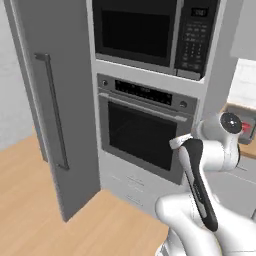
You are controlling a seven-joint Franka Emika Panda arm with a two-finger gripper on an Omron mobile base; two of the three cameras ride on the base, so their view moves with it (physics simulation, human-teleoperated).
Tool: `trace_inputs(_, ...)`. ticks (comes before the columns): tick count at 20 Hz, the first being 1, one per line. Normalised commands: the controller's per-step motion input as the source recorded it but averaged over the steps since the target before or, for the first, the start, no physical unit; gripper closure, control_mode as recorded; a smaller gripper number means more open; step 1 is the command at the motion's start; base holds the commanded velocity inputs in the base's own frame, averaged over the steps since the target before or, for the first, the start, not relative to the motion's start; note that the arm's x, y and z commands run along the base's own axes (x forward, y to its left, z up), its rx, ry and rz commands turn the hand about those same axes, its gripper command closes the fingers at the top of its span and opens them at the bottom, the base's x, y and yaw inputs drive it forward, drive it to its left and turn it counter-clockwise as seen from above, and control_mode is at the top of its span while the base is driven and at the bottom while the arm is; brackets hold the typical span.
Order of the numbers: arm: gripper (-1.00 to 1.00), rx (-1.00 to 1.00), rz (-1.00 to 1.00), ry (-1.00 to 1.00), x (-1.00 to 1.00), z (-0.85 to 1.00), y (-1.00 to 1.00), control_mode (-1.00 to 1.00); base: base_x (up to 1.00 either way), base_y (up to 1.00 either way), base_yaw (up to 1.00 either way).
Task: Place one carrot and one steak in each tupperware on the nearby counter, to pack two identical lunches.
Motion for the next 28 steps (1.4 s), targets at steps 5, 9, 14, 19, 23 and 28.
trace_inputs(5, -1.0, 0.0, 0.0, 0.0, 0.0, 0.0, 0.0, 1.0, -0.16, 0.62, 0.8)
trace_inputs(9, -1.0, 0.0, 0.0, 0.0, 0.0, 0.0, 0.0, 1.0, 0.13, 0.96, 0.56)
trace_inputs(14, -1.0, 0.0, 0.0, 0.0, 0.0, 0.0, 0.0, 1.0, 0.55, 1.0, 0.38)
trace_inputs(19, -1.0, 0.0, 0.0, 0.0, 0.0, 0.0, 0.0, 1.0, 0.98, 1.0, 0.19)
trace_inputs(23, -1.0, 0.0, 0.0, 0.0, 0.0, 0.0, 0.0, 1.0, 1.0, 1.0, 0.15)
trace_inputs(28, -1.0, 0.0, 0.0, 0.0, 0.0, 0.0, 0.0, 1.0, 0.8, 0.59, 0.14)
